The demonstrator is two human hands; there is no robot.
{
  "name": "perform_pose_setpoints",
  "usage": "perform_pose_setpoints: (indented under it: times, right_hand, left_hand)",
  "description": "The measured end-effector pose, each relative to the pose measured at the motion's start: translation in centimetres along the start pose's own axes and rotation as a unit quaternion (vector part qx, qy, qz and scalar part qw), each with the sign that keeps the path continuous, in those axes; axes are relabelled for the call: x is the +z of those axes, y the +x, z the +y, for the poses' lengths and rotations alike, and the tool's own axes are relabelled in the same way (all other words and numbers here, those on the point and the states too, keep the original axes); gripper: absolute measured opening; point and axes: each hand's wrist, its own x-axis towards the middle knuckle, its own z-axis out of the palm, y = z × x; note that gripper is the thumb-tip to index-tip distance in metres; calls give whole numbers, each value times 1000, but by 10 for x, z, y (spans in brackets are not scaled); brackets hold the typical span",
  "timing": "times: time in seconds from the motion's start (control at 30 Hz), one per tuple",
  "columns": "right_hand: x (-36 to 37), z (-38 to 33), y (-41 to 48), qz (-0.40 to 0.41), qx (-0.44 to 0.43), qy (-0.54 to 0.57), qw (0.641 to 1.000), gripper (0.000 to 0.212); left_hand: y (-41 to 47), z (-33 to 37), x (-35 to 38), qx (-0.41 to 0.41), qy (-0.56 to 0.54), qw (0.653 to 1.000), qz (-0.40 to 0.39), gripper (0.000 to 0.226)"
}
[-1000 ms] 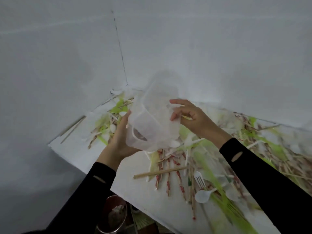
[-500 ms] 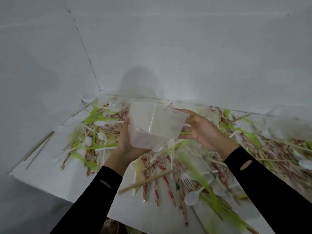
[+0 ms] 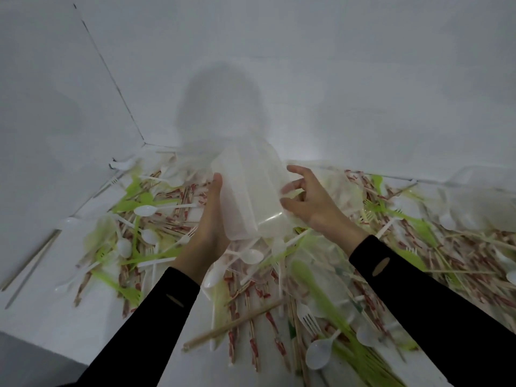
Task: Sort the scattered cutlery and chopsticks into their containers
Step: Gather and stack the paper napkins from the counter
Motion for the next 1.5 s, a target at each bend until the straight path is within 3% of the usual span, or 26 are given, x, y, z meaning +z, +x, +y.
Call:
perform_pose_setpoints:
  times: [0.07,0.13,0.23,0.33,0.4,0.43,0.53,0.63,0.73,0.9,0.97,1.03,1.1,1.2,1.23,1.3,1.33,1.37,1.43,1.47,1.5]
  right_hand:
    - [10,4,9,4,33,-31,999,63]
    - [16,9,18,-18,90,8,996,62]
    - [15,13,24,-39,140,184,972,34]
    - [7,17,31,9,143,207,968,20]
    - [2,20,38,37,151,213,965,18]
    - [0,21,42,42,155,214,963,18]
    - [-6,23,50,40,161,203,965,19]
    - [-6,26,60,37,167,203,964,22]
    - [-4,31,66,42,175,209,961,24]
    - [-6,36,69,44,179,214,959,24]
    - [-8,36,69,47,180,216,958,24]
    - [-9,39,70,49,179,219,958,23]
    - [-9,39,70,49,177,219,958,23]
    - [-10,38,69,47,175,217,959,24]
    - [-11,38,68,48,174,219,959,23]
    - [-13,36,67,54,163,230,958,22]
    - [-15,34,66,61,154,239,957,21]
    - [-17,32,65,69,145,248,955,20]
    - [-22,27,63,88,132,266,951,19]
    - [-24,25,62,95,128,276,948,22]
    - [-25,23,59,103,126,282,946,27]
  left_hand:
    - [6,-1,8,-13,24,1000,-12,59]
    - [14,-2,14,-19,53,998,-8,62]
    - [36,5,11,-11,130,991,7,69]
    - [91,14,-21,25,250,964,81,52]
    - [132,21,-47,50,321,932,163,31]
    - [150,25,-57,66,366,911,177,32]
    - [193,34,-78,96,529,825,173,49]
    - [218,29,-94,22,664,736,134,80]
    - [226,13,-101,-39,729,673,118,90]
    - [233,13,-109,19,815,553,171,98]
    - [239,17,-119,36,825,546,145,104]
    - [241,23,-126,20,817,569,90,113]
    - [239,28,-130,-2,831,552,68,114]
    - [230,34,-127,36,845,524,105,104]
    - [227,34,-124,79,832,534,126,102]
    - [219,37,-115,181,767,590,174,100]
    - [212,41,-105,228,714,635,186,99]
    - [207,46,-96,253,641,704,170,99]
    - [186,56,-69,187,478,854,81,97]
    - [177,56,-59,123,414,901,29,96]
    - [164,55,-49,72,371,926,-13,96]
